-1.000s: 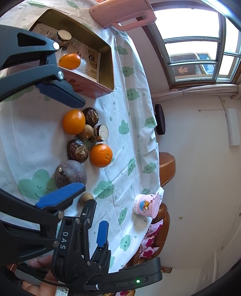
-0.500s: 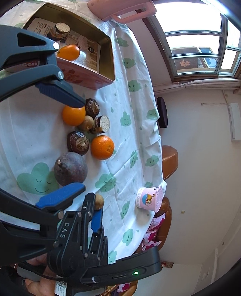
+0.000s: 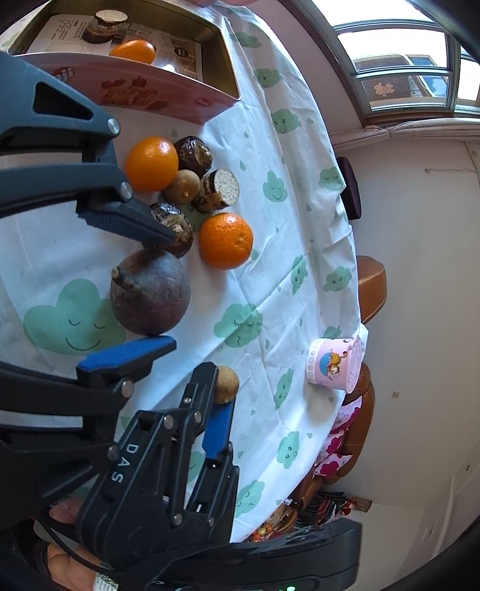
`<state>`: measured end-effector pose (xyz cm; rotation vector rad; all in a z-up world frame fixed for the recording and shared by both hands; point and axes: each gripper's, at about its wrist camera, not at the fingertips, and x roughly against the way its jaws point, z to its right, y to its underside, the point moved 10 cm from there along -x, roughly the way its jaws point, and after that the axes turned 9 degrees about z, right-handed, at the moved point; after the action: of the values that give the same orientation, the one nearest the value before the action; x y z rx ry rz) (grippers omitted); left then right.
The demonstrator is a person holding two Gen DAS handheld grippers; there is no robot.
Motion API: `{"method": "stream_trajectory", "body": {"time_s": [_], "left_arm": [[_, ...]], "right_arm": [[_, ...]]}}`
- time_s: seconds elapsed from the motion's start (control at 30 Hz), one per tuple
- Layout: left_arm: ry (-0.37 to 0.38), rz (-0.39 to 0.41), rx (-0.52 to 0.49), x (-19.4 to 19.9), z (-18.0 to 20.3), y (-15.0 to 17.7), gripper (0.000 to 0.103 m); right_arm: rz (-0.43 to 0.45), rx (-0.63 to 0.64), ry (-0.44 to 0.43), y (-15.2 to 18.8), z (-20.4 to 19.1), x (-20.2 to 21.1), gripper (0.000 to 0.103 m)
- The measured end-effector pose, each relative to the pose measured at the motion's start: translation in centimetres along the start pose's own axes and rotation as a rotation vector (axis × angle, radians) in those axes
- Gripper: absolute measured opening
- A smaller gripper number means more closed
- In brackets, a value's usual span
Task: Organize fruits
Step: 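Close the left tool around the dark purple passion fruit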
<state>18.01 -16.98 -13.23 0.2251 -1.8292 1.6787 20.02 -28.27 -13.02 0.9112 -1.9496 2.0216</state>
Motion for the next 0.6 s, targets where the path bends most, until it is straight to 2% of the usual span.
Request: {"method": "stream_trajectory", "body": {"time_s": [0.23, 0.6], "left_arm": [[-0.019, 0.011, 0.009, 0.1, -0.4, -0.2, 0.05], [-0.072, 0.092, 0.016, 1.6, -1.3, -1.1, 0.05]], "right_arm": [[0.042, 0.019, 0.012, -0.5, -0.1, 0.6, 0.03], [0.102, 0.06, 0.022, -1.1, -0.7, 1.6, 0.03]]}}
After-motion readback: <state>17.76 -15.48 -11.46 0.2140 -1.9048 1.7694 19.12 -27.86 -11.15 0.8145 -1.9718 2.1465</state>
